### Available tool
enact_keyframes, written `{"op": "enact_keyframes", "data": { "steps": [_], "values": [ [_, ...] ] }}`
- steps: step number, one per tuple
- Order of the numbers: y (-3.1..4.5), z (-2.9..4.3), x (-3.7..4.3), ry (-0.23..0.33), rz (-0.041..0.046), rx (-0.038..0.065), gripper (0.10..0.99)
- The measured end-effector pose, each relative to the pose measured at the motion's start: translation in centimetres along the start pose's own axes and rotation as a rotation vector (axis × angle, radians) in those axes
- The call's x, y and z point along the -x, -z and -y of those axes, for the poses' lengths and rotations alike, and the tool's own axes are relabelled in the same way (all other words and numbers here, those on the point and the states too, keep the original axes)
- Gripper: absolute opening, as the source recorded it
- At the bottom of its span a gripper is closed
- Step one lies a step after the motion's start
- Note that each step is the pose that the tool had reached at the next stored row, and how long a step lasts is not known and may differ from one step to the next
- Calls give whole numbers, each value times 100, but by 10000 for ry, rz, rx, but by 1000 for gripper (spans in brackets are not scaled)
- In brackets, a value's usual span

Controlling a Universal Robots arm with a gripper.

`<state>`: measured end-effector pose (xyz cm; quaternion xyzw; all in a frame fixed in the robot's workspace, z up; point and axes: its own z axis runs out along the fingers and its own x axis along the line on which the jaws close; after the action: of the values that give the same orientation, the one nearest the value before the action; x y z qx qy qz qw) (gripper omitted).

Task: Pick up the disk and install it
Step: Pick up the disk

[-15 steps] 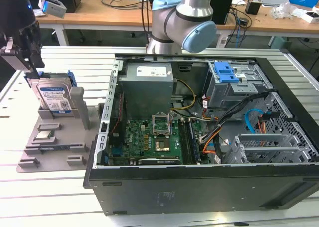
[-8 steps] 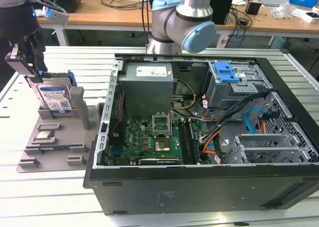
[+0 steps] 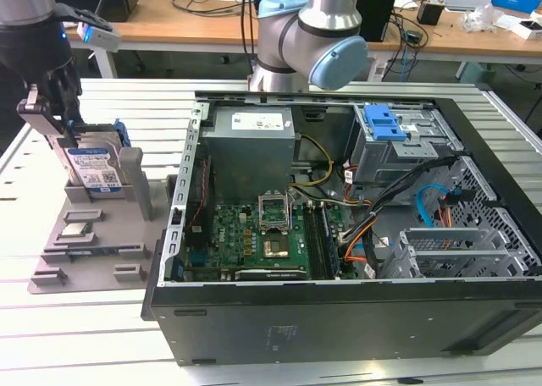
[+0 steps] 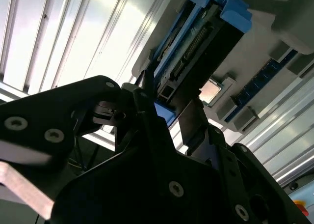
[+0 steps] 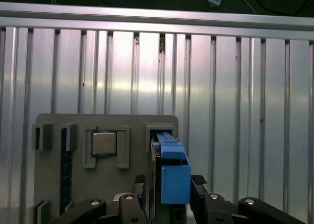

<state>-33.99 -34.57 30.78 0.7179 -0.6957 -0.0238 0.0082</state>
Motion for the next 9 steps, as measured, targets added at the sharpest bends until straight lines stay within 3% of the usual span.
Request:
{"op": "enact_keyframes", "data": {
  "steps": [9],
  "values": [
    [-186, 41, 13, 0, 0, 0, 478]
  ]
}}
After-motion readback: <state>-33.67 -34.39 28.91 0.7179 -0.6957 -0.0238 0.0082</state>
